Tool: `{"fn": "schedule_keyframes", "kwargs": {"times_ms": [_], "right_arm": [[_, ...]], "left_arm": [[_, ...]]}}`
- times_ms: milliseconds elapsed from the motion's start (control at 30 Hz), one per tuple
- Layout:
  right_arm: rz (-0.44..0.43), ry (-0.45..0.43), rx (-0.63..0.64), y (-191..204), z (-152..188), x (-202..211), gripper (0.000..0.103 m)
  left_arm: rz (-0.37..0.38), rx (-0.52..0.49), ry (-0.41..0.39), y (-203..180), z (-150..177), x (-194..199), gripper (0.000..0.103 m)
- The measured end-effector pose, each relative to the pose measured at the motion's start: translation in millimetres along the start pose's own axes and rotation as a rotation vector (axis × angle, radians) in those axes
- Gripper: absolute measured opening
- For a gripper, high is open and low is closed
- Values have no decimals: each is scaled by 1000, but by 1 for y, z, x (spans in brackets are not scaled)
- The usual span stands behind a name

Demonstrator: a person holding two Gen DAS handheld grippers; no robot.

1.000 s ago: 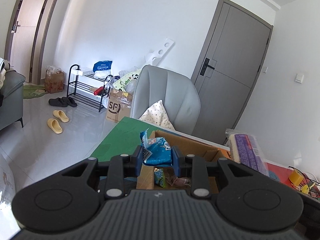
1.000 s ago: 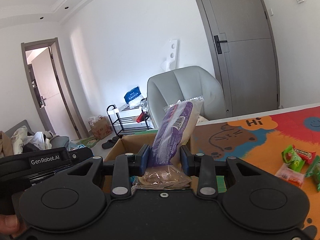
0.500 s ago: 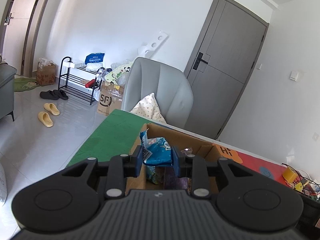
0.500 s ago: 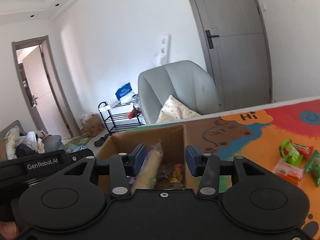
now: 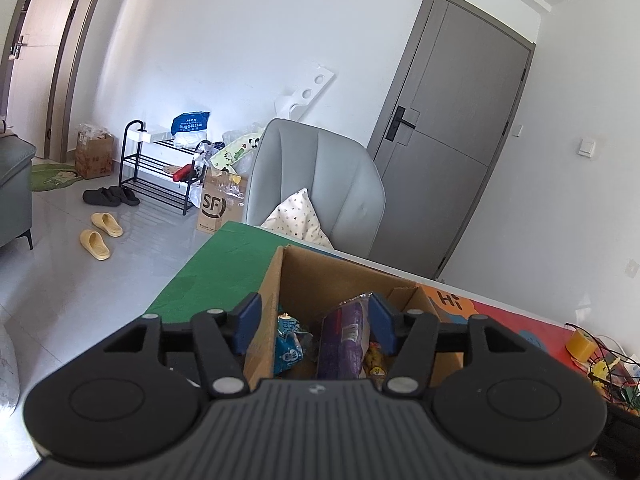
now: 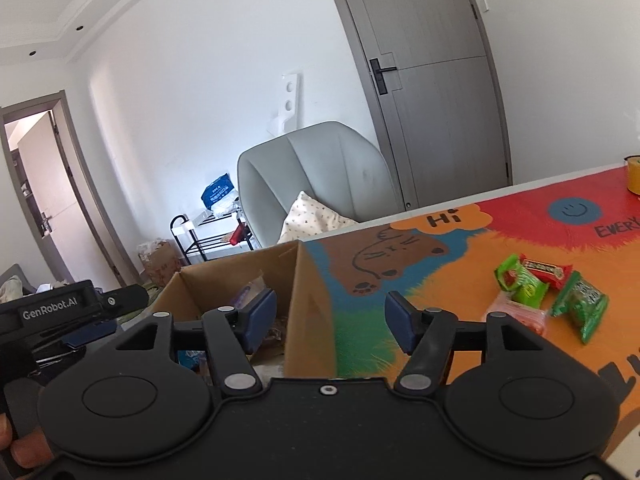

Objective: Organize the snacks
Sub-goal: 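Open both tools to release the packets into the box, then move both tools back over the green and red snack packets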

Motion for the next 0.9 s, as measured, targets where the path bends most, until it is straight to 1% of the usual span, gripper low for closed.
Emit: {"fn": "schedule_keyframes", "kwargs": {"times_ms": [100, 167, 267, 333, 367, 467, 533, 633, 800, 900], "right_arm": [[12, 7, -11, -10, 4, 6, 64], [20, 12, -14, -16, 6, 9, 67], [37, 13, -13, -26, 6, 16, 70], [50, 5, -11, -32, 5, 21, 77], [57, -1, -10, -35, 5, 24, 79], [78, -14, -10, -46, 4, 32, 89], [94, -27, -7, -52, 3, 37, 103], [132, -49, 7, -62, 0, 45, 103], [173, -68, -9, -81, -3, 54, 103], [204, -76, 5, -93, -4, 59, 103]], "left_arm": [[8, -8, 8, -9, 5, 3, 70], [10, -20, 10, -16, 8, 6, 78], [11, -37, 23, -27, 14, 9, 83], [14, -40, 27, -32, 18, 12, 86], [14, -46, 28, -34, 21, 13, 88], [2, -71, 39, -42, 29, 14, 90], [3, -77, 48, -48, 34, 15, 90], [15, -94, 49, -60, 40, 18, 93], [45, -156, 30, -82, 45, 27, 95], [61, -167, 48, -94, 53, 28, 95]]}}
Point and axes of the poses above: each gripper's, at about its wrist camera, not at the fingertips, and x roughly against the way its jaws point, y to its left, z to its underside, the point moved 10 cm from there along -x, roughly the way its jaws point, and after that the axes turned 10 degrees about -y, right-handed, at the moved point
